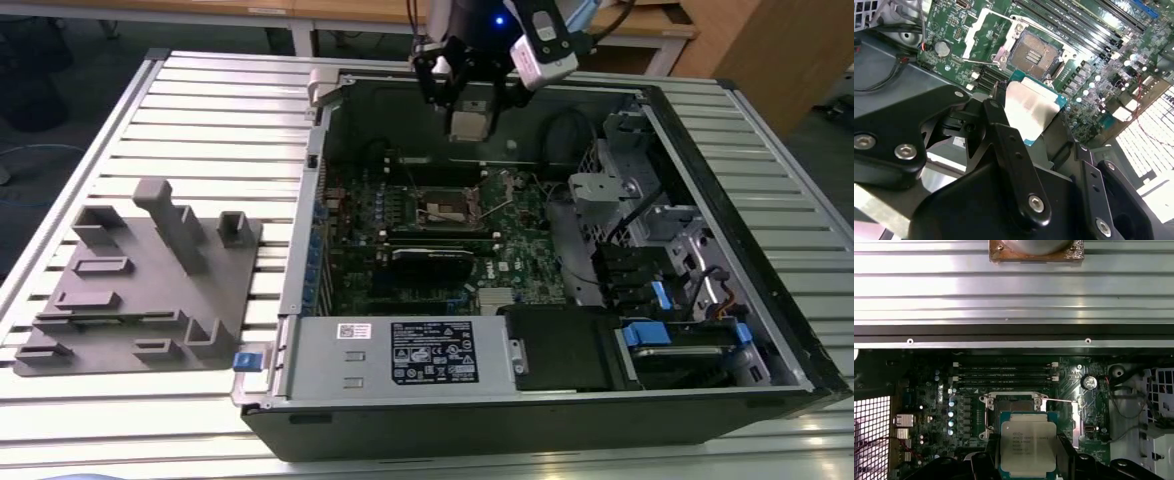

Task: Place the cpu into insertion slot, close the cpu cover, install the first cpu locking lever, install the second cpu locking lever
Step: 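Place the cpu into insertion slot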

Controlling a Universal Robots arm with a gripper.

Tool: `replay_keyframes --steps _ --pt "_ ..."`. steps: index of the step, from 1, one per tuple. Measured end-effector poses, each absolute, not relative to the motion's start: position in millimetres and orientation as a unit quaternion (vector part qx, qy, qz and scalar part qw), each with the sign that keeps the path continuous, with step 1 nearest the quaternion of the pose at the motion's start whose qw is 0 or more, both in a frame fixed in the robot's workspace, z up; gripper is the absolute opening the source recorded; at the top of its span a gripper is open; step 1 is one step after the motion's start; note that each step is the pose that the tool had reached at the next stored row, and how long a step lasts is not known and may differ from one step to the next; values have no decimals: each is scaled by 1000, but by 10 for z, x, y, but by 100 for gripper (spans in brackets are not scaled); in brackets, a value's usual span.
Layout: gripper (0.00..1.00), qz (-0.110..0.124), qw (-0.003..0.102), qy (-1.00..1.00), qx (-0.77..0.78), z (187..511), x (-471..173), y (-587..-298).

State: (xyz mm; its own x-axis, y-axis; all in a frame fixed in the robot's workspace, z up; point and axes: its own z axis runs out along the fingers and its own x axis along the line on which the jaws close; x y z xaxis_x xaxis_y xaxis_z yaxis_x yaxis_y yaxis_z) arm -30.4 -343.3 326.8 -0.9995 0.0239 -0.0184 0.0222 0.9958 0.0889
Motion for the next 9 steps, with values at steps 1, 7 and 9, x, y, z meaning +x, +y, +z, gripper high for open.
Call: replay_keyframes --steps 1,7,9 --pt "54 44 10 999 12 3250 -309 -3433" --pt "54 44 12 999 11 3142 -339 -3433" --pt "54 44 13 999 11 3114 -343 -3433"
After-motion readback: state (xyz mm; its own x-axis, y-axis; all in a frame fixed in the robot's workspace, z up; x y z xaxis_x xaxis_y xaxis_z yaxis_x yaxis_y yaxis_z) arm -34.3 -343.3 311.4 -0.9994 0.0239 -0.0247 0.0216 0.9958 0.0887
